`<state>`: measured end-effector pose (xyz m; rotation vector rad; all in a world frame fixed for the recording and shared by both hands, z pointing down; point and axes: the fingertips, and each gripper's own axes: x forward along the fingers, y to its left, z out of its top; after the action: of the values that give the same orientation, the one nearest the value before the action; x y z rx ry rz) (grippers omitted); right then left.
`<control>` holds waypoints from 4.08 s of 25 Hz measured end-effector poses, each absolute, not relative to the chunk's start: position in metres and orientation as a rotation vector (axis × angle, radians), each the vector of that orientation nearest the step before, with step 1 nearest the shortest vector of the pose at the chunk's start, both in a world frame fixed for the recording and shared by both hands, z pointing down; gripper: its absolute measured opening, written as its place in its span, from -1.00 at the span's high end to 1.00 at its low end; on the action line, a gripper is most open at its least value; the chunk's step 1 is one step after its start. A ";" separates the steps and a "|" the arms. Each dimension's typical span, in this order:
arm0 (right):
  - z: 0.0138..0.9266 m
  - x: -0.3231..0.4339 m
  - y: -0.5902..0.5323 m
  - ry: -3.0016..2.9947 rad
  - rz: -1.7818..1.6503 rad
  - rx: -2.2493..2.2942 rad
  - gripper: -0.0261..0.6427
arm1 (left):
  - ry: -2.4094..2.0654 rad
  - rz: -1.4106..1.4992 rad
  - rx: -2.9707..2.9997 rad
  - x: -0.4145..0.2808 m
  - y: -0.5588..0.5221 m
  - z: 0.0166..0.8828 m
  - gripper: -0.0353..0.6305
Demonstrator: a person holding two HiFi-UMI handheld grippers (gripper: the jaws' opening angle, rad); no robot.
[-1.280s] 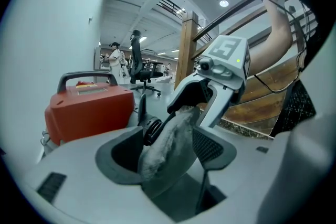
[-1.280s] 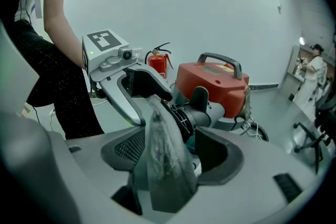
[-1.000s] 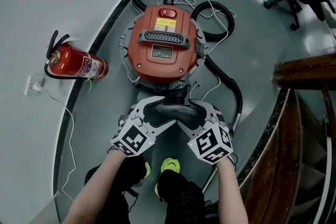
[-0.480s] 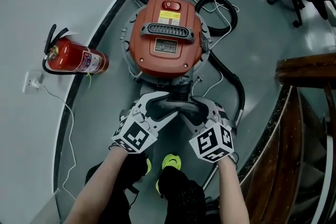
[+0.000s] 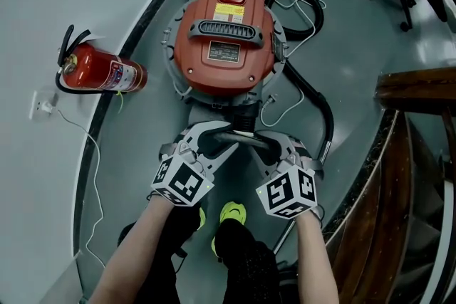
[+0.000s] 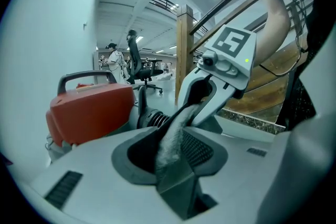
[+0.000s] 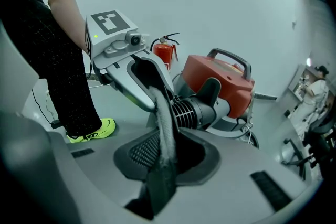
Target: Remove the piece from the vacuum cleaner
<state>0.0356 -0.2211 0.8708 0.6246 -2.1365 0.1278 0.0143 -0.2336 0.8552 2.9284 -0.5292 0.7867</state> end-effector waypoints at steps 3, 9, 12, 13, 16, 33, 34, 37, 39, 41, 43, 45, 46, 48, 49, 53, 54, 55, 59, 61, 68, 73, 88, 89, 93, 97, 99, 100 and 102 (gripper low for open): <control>0.871 0.036 -0.221 -2.136 0.127 0.621 0.68 | -0.521 0.804 2.934 0.015 -0.233 0.855 0.47; 0.870 0.036 -0.218 -2.135 0.114 0.598 0.73 | -0.534 0.843 2.928 0.014 -0.230 0.855 0.51; 0.870 0.036 -0.216 -2.129 0.116 0.599 0.73 | -0.538 0.847 2.917 0.013 -0.227 0.855 0.53; 0.870 0.036 -0.216 -2.127 0.118 0.600 0.73 | -0.542 0.845 2.912 0.013 -0.226 0.855 0.53; 0.869 0.036 -0.216 -2.125 0.113 0.602 0.73 | -0.565 0.842 2.900 0.012 -0.226 0.854 0.54; 0.873 0.035 -0.187 -2.131 0.108 0.632 0.75 | -0.548 0.895 2.916 0.012 -0.199 0.857 0.57; 0.874 0.035 -0.184 -2.133 0.114 0.633 0.75 | -0.548 0.897 2.914 0.012 -0.197 0.857 0.57; 0.875 0.032 -0.175 -2.136 0.133 0.623 0.75 | -0.544 0.908 2.904 0.010 -0.187 0.859 0.57; 0.876 0.029 -0.168 -2.137 0.143 0.613 0.75 | -0.541 0.913 2.894 0.007 -0.180 0.860 0.57; 0.878 0.026 -0.162 -2.138 0.153 0.607 0.75 | -0.537 0.918 2.884 0.003 -0.174 0.861 0.57; 0.879 0.022 -0.156 -2.138 0.163 0.601 0.75 | -0.537 0.919 2.874 0.000 -0.168 0.862 0.57; 0.880 0.019 -0.147 -2.136 0.175 0.585 0.75 | -0.537 0.918 2.854 -0.004 -0.158 0.864 0.57; 0.881 0.017 -0.141 -2.134 0.181 0.574 0.75 | -0.537 0.917 2.841 -0.006 -0.152 0.865 0.57; 0.881 0.014 -0.130 -2.132 0.193 0.551 0.75 | -0.534 0.915 2.817 -0.009 -0.140 0.866 0.57; 0.882 0.012 -0.123 -2.132 0.203 0.539 0.75 | -0.532 0.915 2.807 -0.011 -0.133 0.866 0.57; 0.888 0.003 -0.099 -2.133 0.247 0.503 0.75 | -0.527 0.924 2.773 -0.020 -0.107 0.871 0.57; 0.890 0.002 -0.094 -2.134 0.262 0.500 0.75 | -0.527 0.924 2.766 -0.022 -0.103 0.873 0.57; 0.892 0.001 -0.090 -2.134 0.279 0.499 0.75 | -0.526 0.924 2.758 -0.022 -0.099 0.875 0.57; 0.900 0.002 -0.087 -2.119 0.316 0.506 0.74 | -0.522 0.908 2.735 -0.022 -0.095 0.884 0.57; 0.906 0.004 -0.091 -2.109 0.329 0.516 0.74 | -0.520 0.912 2.733 -0.020 -0.098 0.890 0.57; 0.919 0.013 -0.110 -2.075 0.380 0.606 0.72 | -0.495 0.907 2.750 -0.012 -0.117 0.905 0.56; 0.939 0.012 -0.120 -2.066 0.394 0.611 0.71 | -0.476 0.930 2.749 -0.012 -0.128 0.925 0.56; 0.981 0.020 -0.150 -2.075 0.505 0.675 0.48 | -0.431 0.875 2.721 0.000 -0.161 0.970 0.37; 0.979 0.021 -0.152 -2.075 0.511 0.694 0.40 | -0.441 0.867 2.727 0.000 -0.163 0.968 0.32; 0.971 0.028 -0.155 -2.048 0.522 0.757 0.08 | -0.507 0.854 2.745 -0.004 -0.170 0.958 0.00; 0.959 0.034 -0.147 -2.030 0.547 0.781 0.05 | -0.504 0.852 2.743 -0.005 -0.166 0.947 -0.04; 0.955 0.035 -0.144 -2.028 0.570 0.787 0.05 | -0.491 0.847 2.742 -0.004 -0.163 0.943 -0.05; 0.954 0.034 -0.141 -2.030 0.582 0.784 0.05 | -0.486 0.843 2.740 -0.003 -0.161 0.941 -0.06; 0.953 0.031 -0.136 -2.035 0.608 0.770 0.05 | -0.473 0.827 2.729 -0.003 -0.158 0.939 -0.06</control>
<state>0.0306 -0.1362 0.9530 0.7702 -2.0345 0.6085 -0.0032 -0.1576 0.9386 2.7291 -0.4725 0.8273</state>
